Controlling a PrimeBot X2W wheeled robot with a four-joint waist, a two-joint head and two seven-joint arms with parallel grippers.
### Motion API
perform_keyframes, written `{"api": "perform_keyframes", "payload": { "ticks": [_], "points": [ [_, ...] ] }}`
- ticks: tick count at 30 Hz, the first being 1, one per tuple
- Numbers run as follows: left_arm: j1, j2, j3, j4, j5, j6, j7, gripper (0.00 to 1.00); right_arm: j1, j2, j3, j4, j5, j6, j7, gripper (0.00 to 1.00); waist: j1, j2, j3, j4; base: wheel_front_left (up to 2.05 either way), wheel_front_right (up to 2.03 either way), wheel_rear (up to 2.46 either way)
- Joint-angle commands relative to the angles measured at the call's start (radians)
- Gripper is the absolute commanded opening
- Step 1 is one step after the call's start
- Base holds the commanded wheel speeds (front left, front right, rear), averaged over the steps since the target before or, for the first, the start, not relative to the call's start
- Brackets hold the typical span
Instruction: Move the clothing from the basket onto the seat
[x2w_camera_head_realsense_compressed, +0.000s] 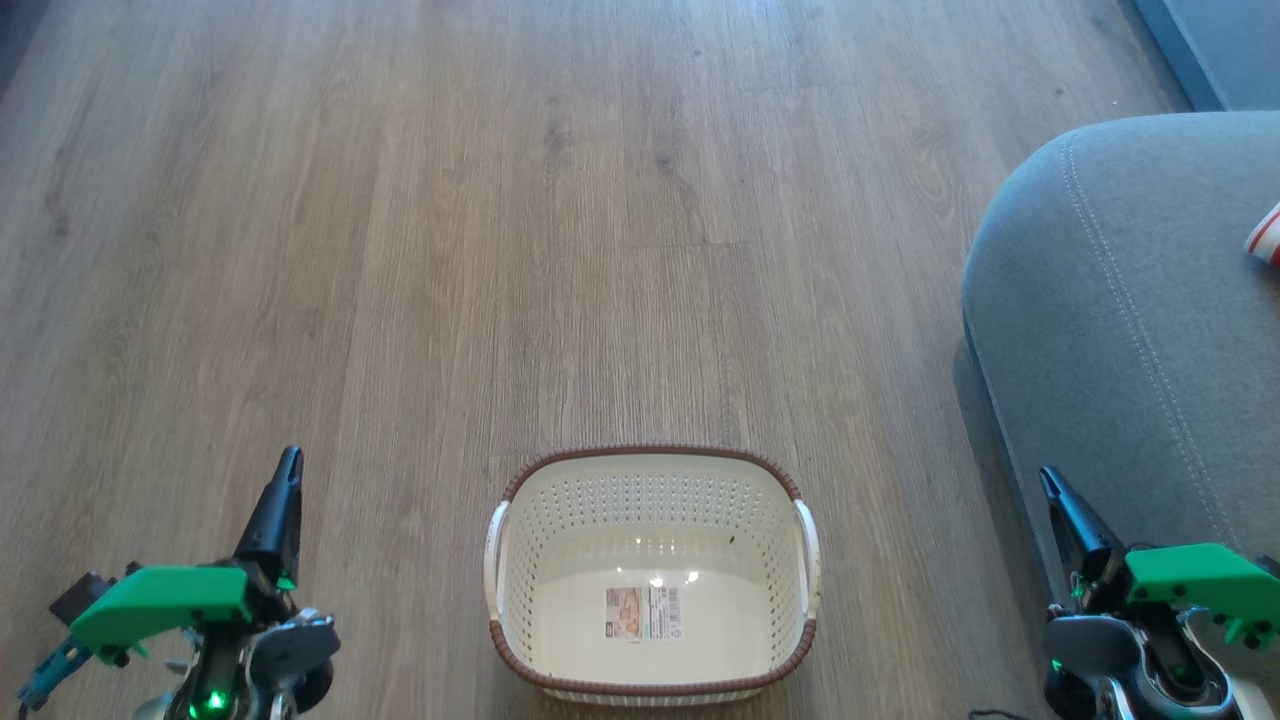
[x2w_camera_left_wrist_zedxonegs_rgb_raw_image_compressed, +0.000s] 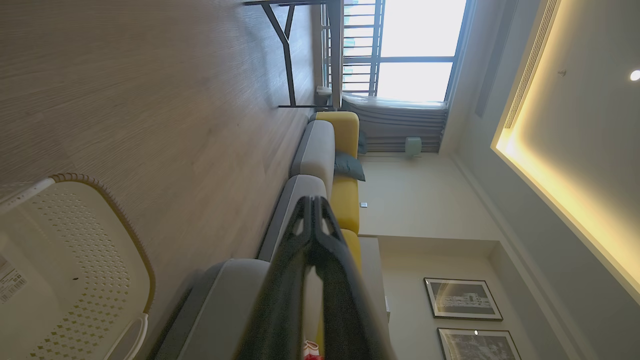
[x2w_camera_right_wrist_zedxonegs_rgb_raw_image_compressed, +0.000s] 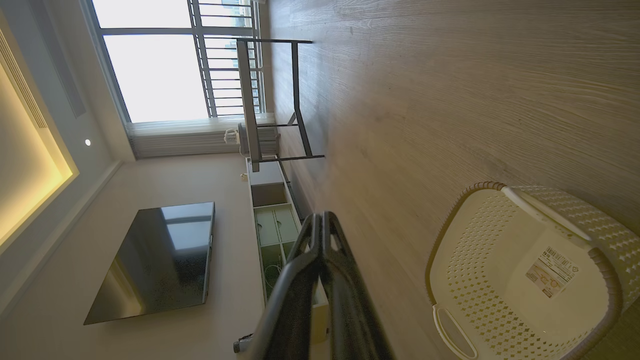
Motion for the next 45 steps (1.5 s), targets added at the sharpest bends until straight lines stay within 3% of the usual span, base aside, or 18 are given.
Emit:
{"api": "perform_keyframes", "payload": {
  "ticks": [1, 45],
  "points": [
    [-0.056, 0.005, 0.036, -0.035, -0.004, -0.007, 0.007, 0.0, -0.05, -0.005, 0.017, -0.041, 0.006, 0.002, 0.007, 0.0, 0.0, 0.0, 0.0, 0.0, 0.0, 0.0, 0.0],
    [-0.056, 0.005, 0.036, -0.035, -0.004, -0.007, 0.007, 0.0, -0.05, -0.005, 0.017, -0.041, 0.006, 0.002, 0.007, 0.0, 0.0, 0.0, 0.0, 0.0, 0.0, 0.0, 0.0]
  ]
}}
